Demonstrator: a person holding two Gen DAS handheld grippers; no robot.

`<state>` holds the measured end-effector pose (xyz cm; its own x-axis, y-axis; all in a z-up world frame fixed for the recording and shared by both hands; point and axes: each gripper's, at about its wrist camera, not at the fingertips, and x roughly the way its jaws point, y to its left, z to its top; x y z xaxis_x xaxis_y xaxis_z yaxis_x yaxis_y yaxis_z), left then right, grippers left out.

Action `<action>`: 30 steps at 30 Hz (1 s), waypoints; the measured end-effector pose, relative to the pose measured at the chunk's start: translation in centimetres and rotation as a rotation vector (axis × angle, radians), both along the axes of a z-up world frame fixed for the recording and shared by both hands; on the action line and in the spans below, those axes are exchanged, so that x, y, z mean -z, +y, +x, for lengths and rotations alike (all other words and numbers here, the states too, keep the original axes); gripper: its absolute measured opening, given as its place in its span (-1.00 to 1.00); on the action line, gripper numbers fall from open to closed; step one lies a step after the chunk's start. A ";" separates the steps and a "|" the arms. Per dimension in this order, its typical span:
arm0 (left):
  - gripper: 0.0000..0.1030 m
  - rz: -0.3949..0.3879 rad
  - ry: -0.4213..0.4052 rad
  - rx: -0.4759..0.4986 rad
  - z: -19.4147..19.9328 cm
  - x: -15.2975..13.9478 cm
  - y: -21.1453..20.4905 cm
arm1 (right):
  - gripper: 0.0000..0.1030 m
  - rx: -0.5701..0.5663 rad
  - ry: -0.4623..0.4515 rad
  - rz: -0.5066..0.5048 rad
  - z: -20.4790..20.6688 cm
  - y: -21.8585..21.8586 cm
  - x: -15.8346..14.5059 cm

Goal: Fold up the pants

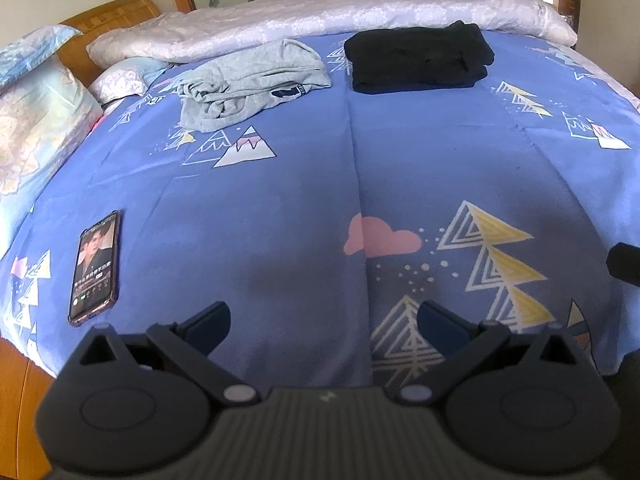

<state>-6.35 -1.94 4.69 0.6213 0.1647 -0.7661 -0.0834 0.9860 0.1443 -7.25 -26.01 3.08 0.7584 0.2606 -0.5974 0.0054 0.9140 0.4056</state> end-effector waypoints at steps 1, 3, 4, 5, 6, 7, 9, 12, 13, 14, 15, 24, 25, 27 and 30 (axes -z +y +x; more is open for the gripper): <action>1.00 0.003 0.000 -0.001 0.0 0.0 0.0 | 1.00 0.000 0.000 0.000 0.0 0.0 0.0; 1.00 0.010 0.006 0.002 0.0 0.1 0.0 | 1.00 -0.001 0.000 0.001 0.0 0.0 0.0; 1.00 0.012 0.012 0.004 0.0 0.2 0.0 | 1.00 -0.001 0.000 0.000 0.0 -0.1 0.0; 1.00 0.014 0.018 0.002 0.1 0.2 0.0 | 1.00 -0.001 -0.001 0.000 0.0 -0.1 0.0; 1.00 0.014 0.023 -0.001 0.1 0.3 0.0 | 1.00 -0.002 -0.001 0.000 0.0 -0.1 0.0; 1.00 0.013 0.030 -0.007 0.2 0.4 0.1 | 1.00 -0.001 -0.002 0.000 0.0 0.0 0.0; 1.00 0.010 0.038 -0.017 0.2 0.5 0.3 | 1.00 -0.002 -0.003 -0.001 0.0 0.1 -0.1; 1.00 0.016 0.041 -0.031 0.2 0.5 0.5 | 1.00 -0.001 -0.001 -0.001 0.0 0.2 -0.1; 1.00 0.019 0.043 -0.032 0.2 0.6 0.5 | 1.00 0.000 0.000 0.000 0.0 0.3 -0.1; 1.00 0.022 0.046 -0.034 0.1 0.6 0.5 | 1.00 0.001 0.001 0.000 -0.1 0.4 0.0; 1.00 0.023 0.050 -0.034 0.2 0.7 0.5 | 1.00 0.001 0.001 0.001 -0.1 0.5 0.0; 1.00 0.019 0.072 -0.038 0.2 1.1 0.7 | 1.00 0.002 0.005 0.004 0.0 0.7 0.1; 1.00 0.019 0.073 -0.038 0.2 1.1 0.7 | 1.00 0.002 0.006 0.006 -0.1 0.7 0.2; 1.00 0.020 0.075 -0.037 0.2 1.2 0.7 | 1.00 0.002 0.008 0.009 -0.1 0.6 0.3; 1.00 0.022 0.076 -0.035 0.2 1.2 0.6 | 1.00 0.003 0.011 0.012 -0.1 0.5 0.4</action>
<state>-6.11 -1.32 3.49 0.5555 0.2025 -0.8065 -0.1055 0.9792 0.1732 -7.30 -25.46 2.70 0.7527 0.2652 -0.6026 0.0126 0.9093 0.4160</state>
